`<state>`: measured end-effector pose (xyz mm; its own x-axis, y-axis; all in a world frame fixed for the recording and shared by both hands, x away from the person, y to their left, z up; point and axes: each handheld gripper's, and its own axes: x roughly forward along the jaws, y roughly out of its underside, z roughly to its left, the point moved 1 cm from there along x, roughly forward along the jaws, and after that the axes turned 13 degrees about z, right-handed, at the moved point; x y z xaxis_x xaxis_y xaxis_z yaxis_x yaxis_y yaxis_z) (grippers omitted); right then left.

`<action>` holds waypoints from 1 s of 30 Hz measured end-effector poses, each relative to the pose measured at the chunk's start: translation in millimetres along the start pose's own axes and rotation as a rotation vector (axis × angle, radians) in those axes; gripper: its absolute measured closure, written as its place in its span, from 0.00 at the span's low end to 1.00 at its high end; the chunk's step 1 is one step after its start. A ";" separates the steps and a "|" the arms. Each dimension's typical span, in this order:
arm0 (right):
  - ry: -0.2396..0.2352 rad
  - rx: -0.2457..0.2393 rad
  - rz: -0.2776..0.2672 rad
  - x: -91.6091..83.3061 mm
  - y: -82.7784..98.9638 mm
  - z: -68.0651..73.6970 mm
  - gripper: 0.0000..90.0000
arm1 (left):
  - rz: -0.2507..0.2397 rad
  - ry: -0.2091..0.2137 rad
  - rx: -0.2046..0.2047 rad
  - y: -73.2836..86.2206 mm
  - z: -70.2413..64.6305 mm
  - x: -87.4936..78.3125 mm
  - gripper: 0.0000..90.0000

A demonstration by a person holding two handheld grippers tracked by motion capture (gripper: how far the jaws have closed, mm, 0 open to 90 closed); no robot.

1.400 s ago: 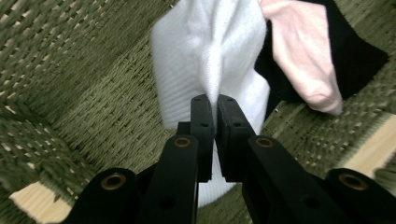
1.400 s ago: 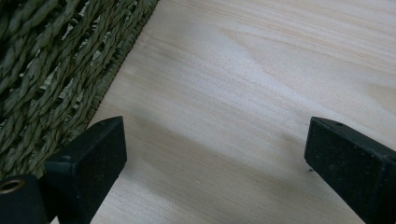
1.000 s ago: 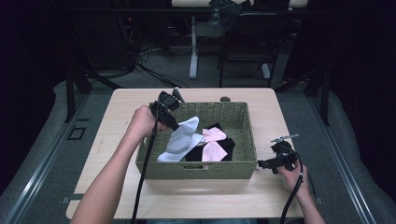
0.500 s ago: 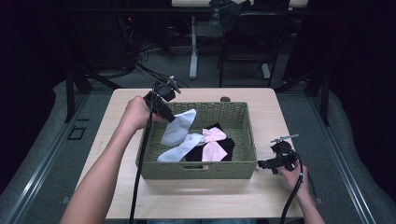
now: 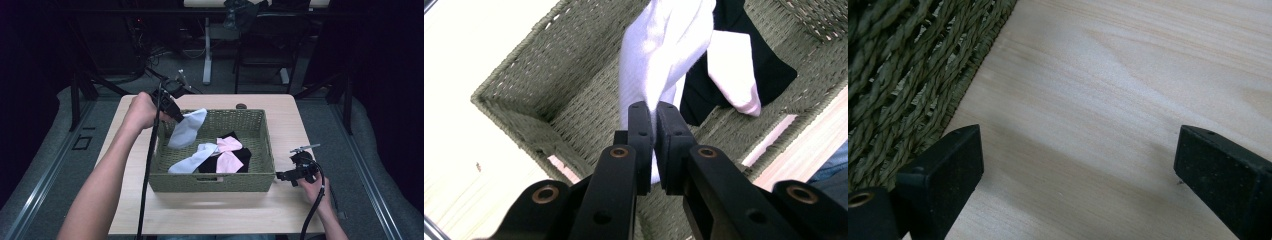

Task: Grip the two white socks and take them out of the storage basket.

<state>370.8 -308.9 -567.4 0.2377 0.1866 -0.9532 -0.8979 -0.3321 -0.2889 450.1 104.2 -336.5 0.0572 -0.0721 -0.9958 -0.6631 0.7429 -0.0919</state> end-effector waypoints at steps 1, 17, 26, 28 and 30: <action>0.001 -0.001 0.000 0.1 -0.1 -0.1 0.06 | -0.002 -0.002 -0.004 0.1 0.4 -1.5 0.96; 0.003 0.001 -0.001 -0.1 -0.1 -0.2 0.06 | -0.033 -0.041 -0.065 16.2 17.0 -29.8 0.96; 0.006 0.005 -0.004 -0.5 0.0 0.7 0.06 | -0.049 -0.054 -0.105 33.0 26.8 -39.7 0.96; 0.006 0.005 -0.004 -0.2 -0.1 0.8 0.06 | -0.051 -0.055 -0.113 36.6 29.2 -42.0 0.96; 0.007 0.005 -0.003 -0.3 0.0 0.7 0.06 | -0.046 -0.057 -0.125 41.9 32.5 -44.6 0.96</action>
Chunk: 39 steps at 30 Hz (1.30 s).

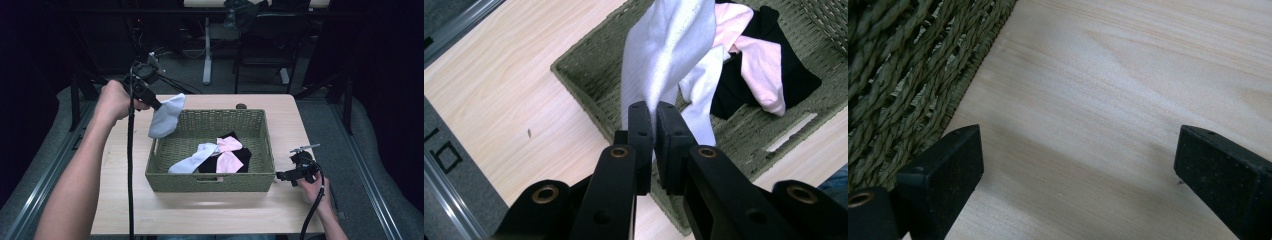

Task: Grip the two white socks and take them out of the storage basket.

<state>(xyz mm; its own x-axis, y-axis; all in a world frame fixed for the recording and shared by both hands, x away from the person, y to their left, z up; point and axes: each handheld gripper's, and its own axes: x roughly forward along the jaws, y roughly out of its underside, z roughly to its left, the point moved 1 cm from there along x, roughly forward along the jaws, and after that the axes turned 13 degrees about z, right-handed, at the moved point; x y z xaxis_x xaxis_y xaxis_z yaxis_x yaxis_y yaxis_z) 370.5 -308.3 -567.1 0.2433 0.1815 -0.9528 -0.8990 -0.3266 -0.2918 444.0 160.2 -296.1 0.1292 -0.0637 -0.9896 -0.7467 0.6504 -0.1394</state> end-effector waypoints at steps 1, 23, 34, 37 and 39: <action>0.000 0.000 0.000 0.0 0.0 -0.1 0.06 | 0.000 -0.002 -0.008 2.3 2.0 -0.8 0.96; -0.001 0.003 -0.001 0.3 -0.1 0.6 0.06 | 0.005 -0.019 -0.195 67.3 55.3 -3.3 0.96; 0.000 0.001 0.002 0.0 0.1 0.3 0.06 | 0.025 0.002 -0.253 82.5 69.7 14.5 0.96; 0.000 0.000 0.000 -0.1 0.0 0.5 0.06 | 0.026 0.007 -0.273 87.2 73.6 19.9 0.96; 0.000 0.001 0.001 0.0 0.0 0.4 0.06 | 0.028 0.010 -0.280 89.9 75.7 23.0 0.96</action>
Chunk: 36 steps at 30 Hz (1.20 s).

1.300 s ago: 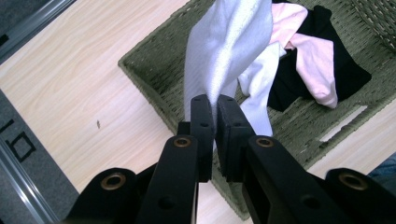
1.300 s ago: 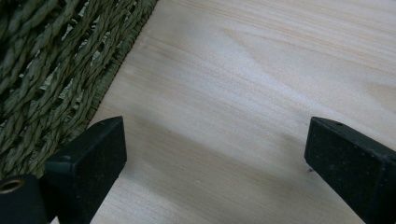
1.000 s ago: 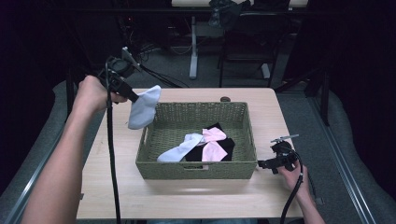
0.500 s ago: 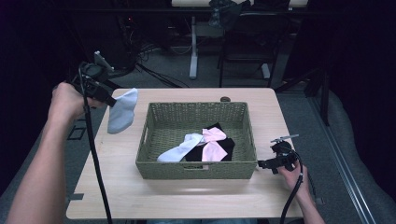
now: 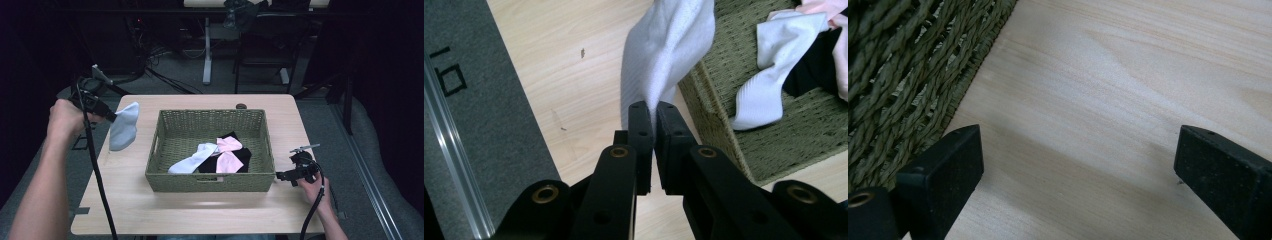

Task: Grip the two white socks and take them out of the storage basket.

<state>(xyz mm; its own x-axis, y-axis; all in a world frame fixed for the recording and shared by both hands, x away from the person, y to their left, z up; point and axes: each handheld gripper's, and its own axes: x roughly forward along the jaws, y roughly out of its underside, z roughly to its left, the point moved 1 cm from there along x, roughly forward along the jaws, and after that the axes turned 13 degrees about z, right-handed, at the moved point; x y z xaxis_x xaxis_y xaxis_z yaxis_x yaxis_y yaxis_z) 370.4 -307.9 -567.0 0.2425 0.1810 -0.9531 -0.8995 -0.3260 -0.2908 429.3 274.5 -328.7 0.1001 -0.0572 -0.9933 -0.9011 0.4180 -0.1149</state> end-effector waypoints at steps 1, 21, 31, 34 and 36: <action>-0.001 0.000 0.000 0.0 0.0 0.0 0.06 | 0.002 -0.002 -0.004 1.1 1.3 2.1 0.96; -0.002 -0.001 0.011 0.1 -0.2 0.2 0.06 | 0.031 0.016 -0.074 12.9 16.5 60.4 0.96; -0.012 0.009 0.000 0.7 -0.2 0.8 0.06 | 0.027 0.021 -0.118 22.0 22.0 96.2 0.96; -0.011 0.009 -0.001 0.7 -0.2 0.7 0.06 | 0.039 0.029 -0.127 25.1 23.5 109.6 0.96; -0.011 0.004 0.005 0.8 -0.3 0.7 0.06 | 0.046 0.038 -0.142 28.6 25.2 121.8 0.96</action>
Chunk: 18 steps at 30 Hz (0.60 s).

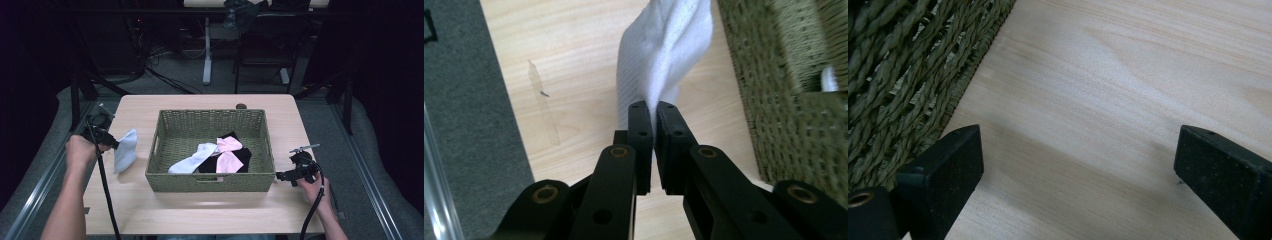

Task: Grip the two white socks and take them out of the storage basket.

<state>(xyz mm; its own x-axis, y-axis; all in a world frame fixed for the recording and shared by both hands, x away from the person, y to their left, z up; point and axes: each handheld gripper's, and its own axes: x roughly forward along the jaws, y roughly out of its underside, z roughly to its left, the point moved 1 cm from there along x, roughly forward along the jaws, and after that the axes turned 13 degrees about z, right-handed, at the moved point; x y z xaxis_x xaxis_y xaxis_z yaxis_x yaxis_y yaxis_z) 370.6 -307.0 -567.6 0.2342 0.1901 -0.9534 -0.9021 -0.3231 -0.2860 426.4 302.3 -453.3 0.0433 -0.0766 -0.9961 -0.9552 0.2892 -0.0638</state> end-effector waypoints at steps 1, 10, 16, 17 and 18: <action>0.000 0.000 0.000 0.0 0.0 0.0 0.06 | 0.000 0.000 0.000 0.0 0.0 0.0 0.96; -0.002 -0.001 0.000 0.1 -0.1 0.0 0.06 | 0.030 0.038 -0.050 7.2 7.4 46.6 0.96; -0.009 -0.002 -0.001 -0.1 -0.3 -0.7 0.06 | 0.034 0.051 -0.088 10.0 10.0 66.9 0.96; -0.010 -0.002 -0.001 0.0 -0.4 -0.6 0.06 | 0.035 0.058 -0.097 10.6 9.8 69.6 0.96; -0.007 -0.006 -0.005 0.2 -0.5 -0.6 0.06 | 0.037 0.058 -0.094 11.2 10.2 72.0 0.95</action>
<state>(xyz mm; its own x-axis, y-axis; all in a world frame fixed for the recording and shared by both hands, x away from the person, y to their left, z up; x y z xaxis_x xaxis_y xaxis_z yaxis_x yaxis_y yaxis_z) 371.3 -307.3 -567.7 0.2359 0.1977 -0.9515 -0.8989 -0.3276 -0.2909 421.7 309.8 -526.3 -0.0067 -0.1230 -0.9924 -0.9791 0.2024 -0.0185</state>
